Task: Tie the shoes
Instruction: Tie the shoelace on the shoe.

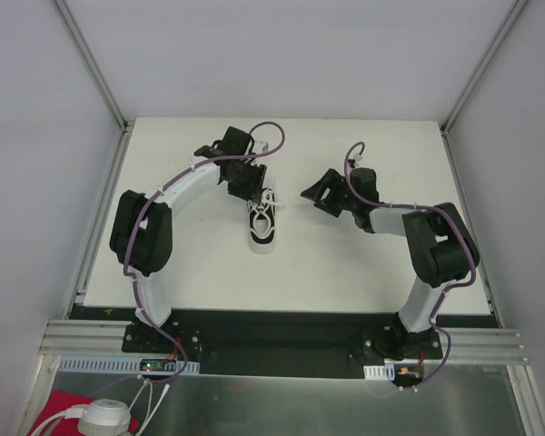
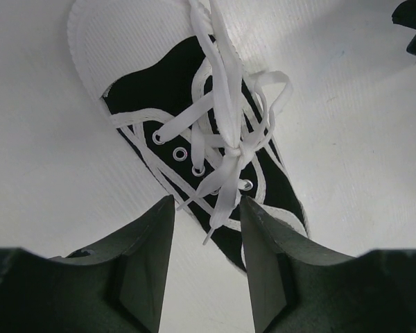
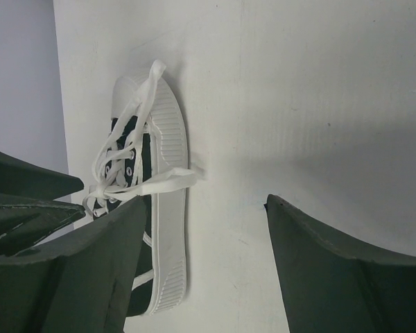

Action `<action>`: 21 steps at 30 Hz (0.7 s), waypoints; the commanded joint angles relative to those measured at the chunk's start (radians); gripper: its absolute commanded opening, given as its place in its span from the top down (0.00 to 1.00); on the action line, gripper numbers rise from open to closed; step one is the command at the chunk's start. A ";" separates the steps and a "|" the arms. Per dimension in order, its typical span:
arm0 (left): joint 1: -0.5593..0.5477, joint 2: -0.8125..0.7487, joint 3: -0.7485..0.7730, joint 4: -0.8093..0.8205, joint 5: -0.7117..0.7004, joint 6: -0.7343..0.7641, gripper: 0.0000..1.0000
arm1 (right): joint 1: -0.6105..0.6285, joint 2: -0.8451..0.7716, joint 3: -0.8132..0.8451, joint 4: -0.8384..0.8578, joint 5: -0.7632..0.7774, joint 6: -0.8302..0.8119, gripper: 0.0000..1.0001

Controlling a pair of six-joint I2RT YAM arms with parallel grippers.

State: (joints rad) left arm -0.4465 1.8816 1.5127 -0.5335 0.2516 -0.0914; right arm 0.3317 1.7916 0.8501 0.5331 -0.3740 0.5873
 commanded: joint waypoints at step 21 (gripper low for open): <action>-0.026 0.001 0.052 -0.033 -0.044 0.021 0.87 | 0.001 0.018 0.012 0.045 -0.005 0.016 0.27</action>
State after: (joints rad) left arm -0.4656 1.9259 1.5368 -0.5419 0.2493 -0.0860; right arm 0.3317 1.8000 0.8501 0.5346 -0.3748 0.5919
